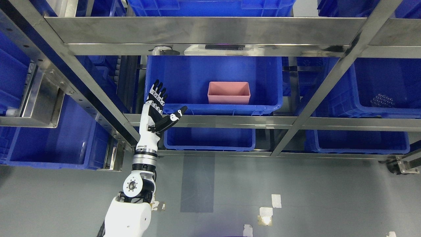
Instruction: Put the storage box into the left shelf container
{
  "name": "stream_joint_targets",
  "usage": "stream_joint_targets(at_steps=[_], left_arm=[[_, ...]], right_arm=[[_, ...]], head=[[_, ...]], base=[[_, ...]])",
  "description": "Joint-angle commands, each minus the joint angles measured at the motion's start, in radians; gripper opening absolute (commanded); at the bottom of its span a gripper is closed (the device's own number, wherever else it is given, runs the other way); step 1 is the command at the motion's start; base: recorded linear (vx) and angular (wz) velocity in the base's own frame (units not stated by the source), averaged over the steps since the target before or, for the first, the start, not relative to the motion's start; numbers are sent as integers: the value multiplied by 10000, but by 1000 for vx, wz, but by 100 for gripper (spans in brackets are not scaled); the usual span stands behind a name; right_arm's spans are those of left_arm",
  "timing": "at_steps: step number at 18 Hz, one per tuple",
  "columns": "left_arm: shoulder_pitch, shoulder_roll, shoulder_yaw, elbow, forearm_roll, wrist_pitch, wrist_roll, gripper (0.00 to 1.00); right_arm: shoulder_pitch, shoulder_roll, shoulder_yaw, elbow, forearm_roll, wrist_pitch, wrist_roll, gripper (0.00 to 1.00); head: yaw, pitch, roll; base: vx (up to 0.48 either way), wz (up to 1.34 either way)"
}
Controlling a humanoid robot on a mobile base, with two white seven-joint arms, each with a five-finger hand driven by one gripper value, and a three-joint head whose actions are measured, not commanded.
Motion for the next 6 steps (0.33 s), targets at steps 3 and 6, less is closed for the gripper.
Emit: stream_joint_targets(at_steps=[3, 6], left_arm=[[609, 174, 663, -3104, 145, 103, -154, 98], [639, 174, 862, -3104, 145, 317, -262, 98]], right_arm=[[-46, -175, 0, -175, -215, 13, 0, 100], [-31, -175, 0, -175, -215, 13, -1, 100]], head=[[0, 0, 0], [0, 0, 0]], base=[[0, 0], [0, 0]])
